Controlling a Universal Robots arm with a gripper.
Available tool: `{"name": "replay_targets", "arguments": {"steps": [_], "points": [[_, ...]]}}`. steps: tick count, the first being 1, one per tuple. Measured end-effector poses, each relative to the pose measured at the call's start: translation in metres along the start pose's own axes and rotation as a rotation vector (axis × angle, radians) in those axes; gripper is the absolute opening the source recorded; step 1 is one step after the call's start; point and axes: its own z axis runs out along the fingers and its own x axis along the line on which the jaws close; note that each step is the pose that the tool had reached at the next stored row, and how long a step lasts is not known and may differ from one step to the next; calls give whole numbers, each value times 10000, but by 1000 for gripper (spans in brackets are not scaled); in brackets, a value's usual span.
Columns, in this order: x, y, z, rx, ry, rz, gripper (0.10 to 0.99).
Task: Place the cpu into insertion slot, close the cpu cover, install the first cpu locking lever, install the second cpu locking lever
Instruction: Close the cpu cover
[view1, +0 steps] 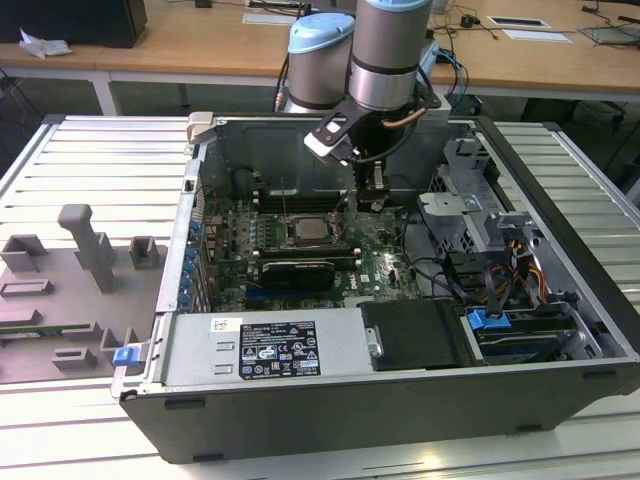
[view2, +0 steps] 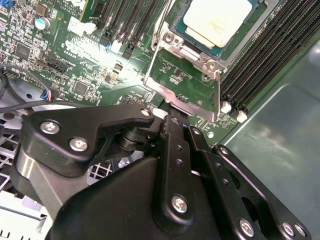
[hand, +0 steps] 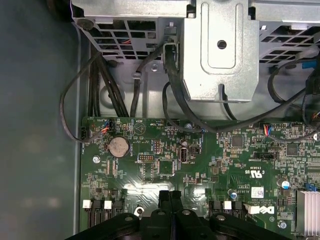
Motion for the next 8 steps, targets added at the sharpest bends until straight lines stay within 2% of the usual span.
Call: {"name": "replay_targets", "arguments": {"steps": [8], "points": [[1,-35,-1,0,0,1,106]]}}
